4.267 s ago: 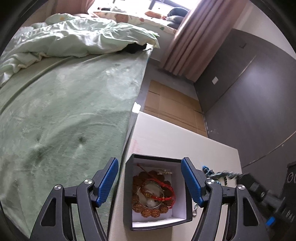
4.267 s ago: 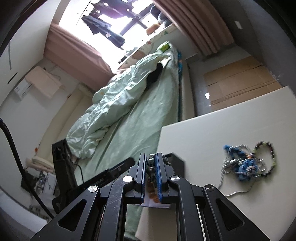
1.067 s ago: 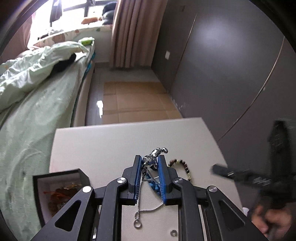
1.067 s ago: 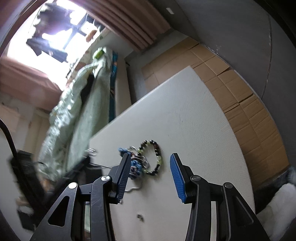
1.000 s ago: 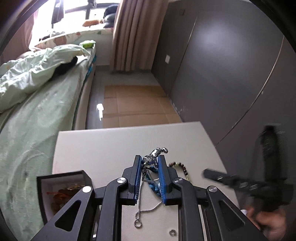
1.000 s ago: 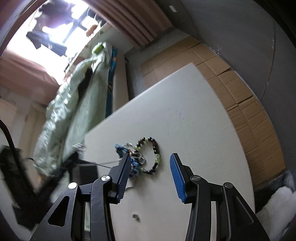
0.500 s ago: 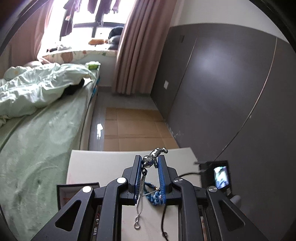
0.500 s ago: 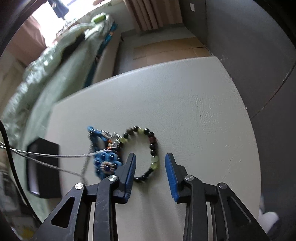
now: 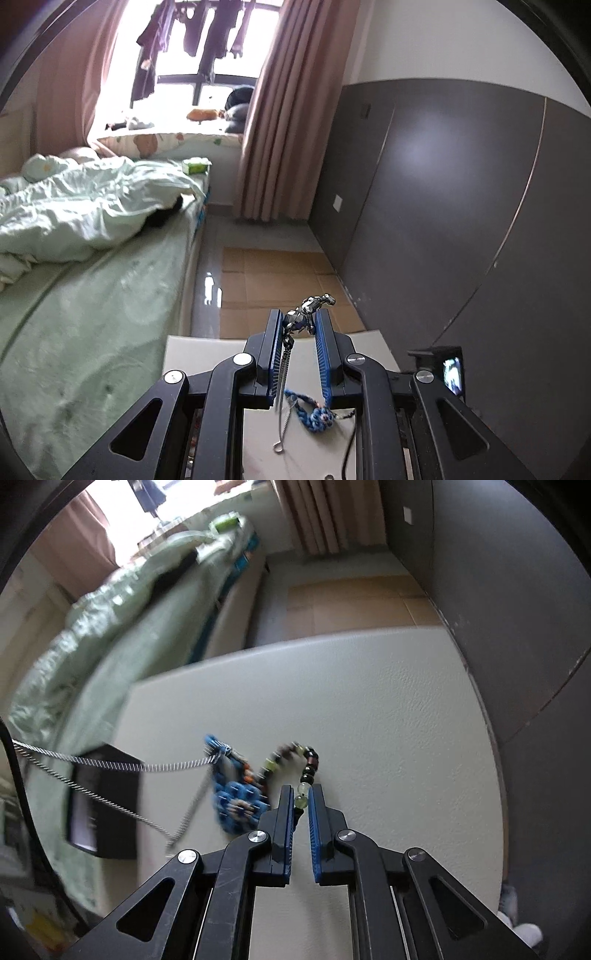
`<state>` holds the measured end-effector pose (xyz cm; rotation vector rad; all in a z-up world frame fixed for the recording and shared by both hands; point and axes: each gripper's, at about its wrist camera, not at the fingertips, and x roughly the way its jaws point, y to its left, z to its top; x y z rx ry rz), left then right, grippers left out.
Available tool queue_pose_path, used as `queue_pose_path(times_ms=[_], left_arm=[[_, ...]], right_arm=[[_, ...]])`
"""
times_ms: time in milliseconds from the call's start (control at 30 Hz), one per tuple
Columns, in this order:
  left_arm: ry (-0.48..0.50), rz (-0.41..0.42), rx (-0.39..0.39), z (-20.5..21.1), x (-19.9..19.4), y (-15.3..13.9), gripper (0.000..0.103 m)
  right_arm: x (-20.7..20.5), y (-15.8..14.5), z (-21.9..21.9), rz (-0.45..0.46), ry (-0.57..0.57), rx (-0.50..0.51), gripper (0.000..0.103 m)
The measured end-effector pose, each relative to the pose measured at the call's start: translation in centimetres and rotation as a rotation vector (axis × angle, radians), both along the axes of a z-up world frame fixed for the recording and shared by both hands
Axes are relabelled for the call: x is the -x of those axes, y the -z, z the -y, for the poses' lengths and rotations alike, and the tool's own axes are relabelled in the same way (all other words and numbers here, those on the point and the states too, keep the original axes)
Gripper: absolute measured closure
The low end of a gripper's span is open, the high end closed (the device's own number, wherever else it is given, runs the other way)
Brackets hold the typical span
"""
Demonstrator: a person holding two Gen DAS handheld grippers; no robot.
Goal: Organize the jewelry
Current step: 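Lift the chain high with the left gripper while right grasps the black-green bead bracelet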
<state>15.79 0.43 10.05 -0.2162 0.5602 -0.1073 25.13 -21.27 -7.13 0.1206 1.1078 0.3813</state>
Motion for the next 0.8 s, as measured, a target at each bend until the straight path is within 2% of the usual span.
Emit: queue_pose_path(times_ms=[267, 600, 800], left_arm=[[-0.035, 0.06, -0.058, -0.8, 1.3, -4.1, 0.085], [-0.1, 0.147, -0.139, -3.1, 3.1, -9.9, 0.085], [-0.128, 0.159, -0.163, -4.3, 3.8, -10.7, 0.085]], right_arm=[[1.5, -3.9, -0.3, 0.098, -0.005, -0.099, 0.094], [2.3, -6.8, -1.3, 0.179, -0.006, -0.216, 0.094], [3.0, -7.9, -3.0, 0.197, -0.065, -0.298, 0.094]])
